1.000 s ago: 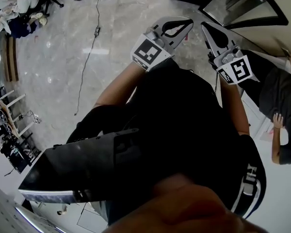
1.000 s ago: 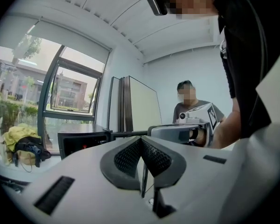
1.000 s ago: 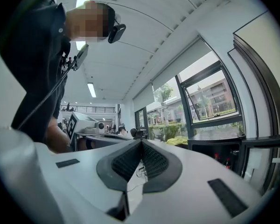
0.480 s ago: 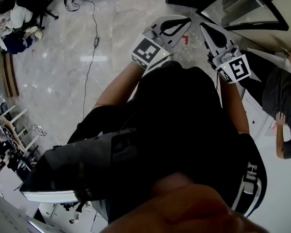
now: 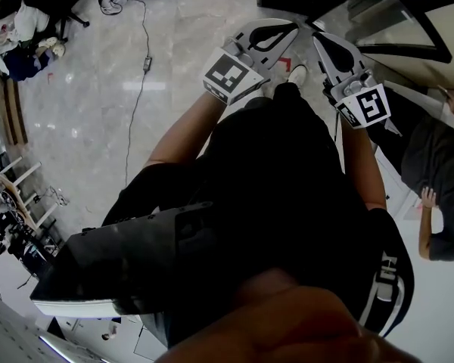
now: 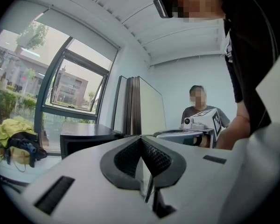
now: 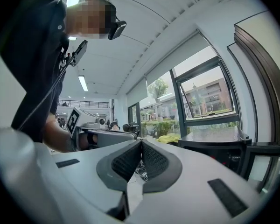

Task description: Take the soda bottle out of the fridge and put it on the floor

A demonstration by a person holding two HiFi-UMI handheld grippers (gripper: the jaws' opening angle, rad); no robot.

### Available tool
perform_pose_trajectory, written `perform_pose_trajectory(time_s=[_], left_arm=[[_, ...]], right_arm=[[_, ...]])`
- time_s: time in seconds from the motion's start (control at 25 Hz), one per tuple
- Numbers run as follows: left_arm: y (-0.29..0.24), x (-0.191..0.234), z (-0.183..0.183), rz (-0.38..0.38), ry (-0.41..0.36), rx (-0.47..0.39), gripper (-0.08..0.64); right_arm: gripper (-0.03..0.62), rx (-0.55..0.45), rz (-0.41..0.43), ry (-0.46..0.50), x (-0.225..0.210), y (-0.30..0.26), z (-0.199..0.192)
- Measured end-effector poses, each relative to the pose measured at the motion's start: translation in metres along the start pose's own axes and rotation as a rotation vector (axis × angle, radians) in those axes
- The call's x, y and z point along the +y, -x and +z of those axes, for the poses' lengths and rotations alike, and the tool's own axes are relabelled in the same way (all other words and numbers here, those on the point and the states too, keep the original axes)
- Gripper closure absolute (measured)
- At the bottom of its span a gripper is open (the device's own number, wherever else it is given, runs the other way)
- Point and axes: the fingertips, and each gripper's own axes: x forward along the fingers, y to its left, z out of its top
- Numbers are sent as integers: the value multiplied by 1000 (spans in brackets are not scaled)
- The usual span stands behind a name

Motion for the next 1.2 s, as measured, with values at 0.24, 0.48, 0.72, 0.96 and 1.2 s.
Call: perform_pose_trajectory(time_s=[0.24, 0.48, 0.72, 0.96, 1.2], left_arm=[[-46, 22, -7, 57, 6, 16, 563], [-101, 55, -26, 127, 14, 55, 563], [-139, 105, -57, 222, 19, 52, 563], [-181, 182, -126, 252, -5, 59, 562], [-208, 253, -181, 271, -17, 16, 563]], right_arm=[[580, -5, 32, -6, -57, -11, -8], [580, 5, 62, 12, -129, -25, -25], [578, 59, 19, 18, -200, -60, -74], [577, 86, -126, -21, -275, -111, -149], [501, 63, -202, -44, -321, -151, -214]])
